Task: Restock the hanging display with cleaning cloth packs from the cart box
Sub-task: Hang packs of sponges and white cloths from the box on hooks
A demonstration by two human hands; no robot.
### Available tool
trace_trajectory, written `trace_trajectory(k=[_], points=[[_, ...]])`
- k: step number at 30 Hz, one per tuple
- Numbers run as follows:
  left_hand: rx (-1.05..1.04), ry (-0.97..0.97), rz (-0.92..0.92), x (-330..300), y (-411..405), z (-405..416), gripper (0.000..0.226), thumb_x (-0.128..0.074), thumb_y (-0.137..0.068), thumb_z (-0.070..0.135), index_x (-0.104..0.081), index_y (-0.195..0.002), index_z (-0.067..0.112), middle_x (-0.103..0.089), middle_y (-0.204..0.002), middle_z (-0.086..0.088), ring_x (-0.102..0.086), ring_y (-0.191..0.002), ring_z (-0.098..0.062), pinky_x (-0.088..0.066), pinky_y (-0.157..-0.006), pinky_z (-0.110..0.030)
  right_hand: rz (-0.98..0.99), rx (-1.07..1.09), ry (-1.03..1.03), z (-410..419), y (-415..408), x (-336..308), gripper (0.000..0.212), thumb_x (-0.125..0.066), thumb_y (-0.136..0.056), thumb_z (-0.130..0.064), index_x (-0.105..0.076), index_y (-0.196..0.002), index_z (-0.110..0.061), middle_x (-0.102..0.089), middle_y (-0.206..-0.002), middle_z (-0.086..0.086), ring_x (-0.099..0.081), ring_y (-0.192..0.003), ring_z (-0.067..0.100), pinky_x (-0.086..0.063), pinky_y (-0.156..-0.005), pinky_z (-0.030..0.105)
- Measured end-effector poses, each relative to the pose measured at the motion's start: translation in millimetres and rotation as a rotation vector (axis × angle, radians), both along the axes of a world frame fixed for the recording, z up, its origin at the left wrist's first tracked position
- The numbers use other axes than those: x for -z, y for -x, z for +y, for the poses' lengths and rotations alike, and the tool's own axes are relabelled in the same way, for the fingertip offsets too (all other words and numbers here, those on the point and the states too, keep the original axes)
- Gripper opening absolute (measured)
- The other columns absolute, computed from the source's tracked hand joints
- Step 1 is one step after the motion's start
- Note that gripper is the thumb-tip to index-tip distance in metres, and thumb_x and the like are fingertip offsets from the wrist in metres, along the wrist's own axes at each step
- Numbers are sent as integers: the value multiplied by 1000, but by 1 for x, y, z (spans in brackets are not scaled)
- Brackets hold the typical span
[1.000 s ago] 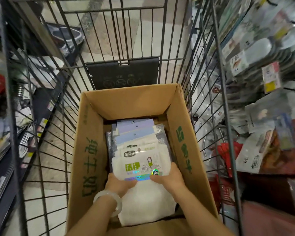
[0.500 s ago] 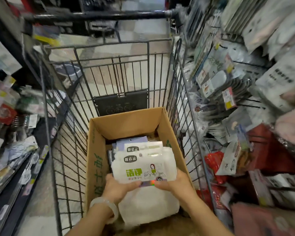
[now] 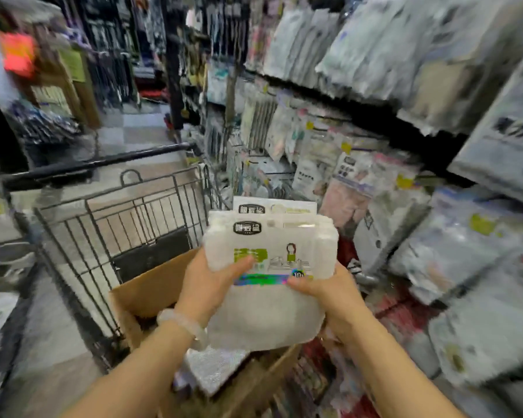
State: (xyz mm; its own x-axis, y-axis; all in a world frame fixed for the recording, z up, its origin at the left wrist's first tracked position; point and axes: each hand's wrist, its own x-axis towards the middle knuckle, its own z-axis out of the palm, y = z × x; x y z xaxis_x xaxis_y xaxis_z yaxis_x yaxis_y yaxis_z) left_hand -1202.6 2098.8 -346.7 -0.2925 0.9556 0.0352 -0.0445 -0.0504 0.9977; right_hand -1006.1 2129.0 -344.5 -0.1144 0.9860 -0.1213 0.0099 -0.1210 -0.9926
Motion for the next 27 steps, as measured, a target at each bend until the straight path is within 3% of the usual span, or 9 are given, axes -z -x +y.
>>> trace_trajectory(k=[3,7,10,14,18,24,27], points=[[106,-67,-35,-37,-35,-18,33,-79,-69,10,-65,-99,14,-74,-88,5,-70,-73,-4,-50,-53,-11,15,66,-88,-43,-41,-36,57,-83,-50,-4,-68,-105,-11,-74,-99,8,-70,-94,27,-56,-82,41],[277,-124,-65,-65,-94,-42,29,-79,-67,10,-66,-89,25,-74,-77,17,-70,-73,0,-50,-53,-9,-13,206,-149,-104,-101,-69,53,-89,-51,-22,-70,-100,-19,-75,-98,3,-71,-91,21,-56,-75,33],[414,-120,-103,-77,-146,-61,31,-80,-64,9,-68,-90,22,-75,-80,12,-71,-75,-5,-53,-55,-13,-41,334,-187,-152,-146,-89,53,-72,-61,-52,-66,-108,-25,-74,-104,-4,-70,-93,12,-56,-75,31],[605,-128,-122,-92,-222,-95,31,-81,-62,5,-69,-88,19,-75,-76,12,-71,-70,-4,-51,-52,-10,5,497,-211,-222,-208,-110,57,-62,-61,-64,-65,-106,-31,-73,-106,-7,-69,-98,14,-56,-82,35],[800,-123,-142,-108,-301,-142,33,-77,-64,-3,-67,-89,15,-75,-74,8,-71,-69,-8,-52,-53,-13,41,679,-292,-303,-267,-125,60,-52,-71,-59,-59,-120,-24,-70,-113,-5,-66,-105,16,-54,-87,32],[1025,-143,-104,-125,-409,-243,36,-75,-66,-7,-66,-98,8,-76,-86,-2,-71,-77,-16,-56,-64,-22,210,906,-314,-437,-350,-142,56,-68,-69,-35,-61,-116,-7,-69,-113,17,-65,-104,36,-51,-91,51],[1055,-243,-64,-136,-451,-296,30,-74,-70,-6,-66,-89,16,-74,-70,13,-68,-66,0,-52,-60,-13,281,1002,-323,-495,-385,-153,64,-69,-63,-22,-55,-121,1,-66,-113,24,-61,-106,43,-48,-93,55]])
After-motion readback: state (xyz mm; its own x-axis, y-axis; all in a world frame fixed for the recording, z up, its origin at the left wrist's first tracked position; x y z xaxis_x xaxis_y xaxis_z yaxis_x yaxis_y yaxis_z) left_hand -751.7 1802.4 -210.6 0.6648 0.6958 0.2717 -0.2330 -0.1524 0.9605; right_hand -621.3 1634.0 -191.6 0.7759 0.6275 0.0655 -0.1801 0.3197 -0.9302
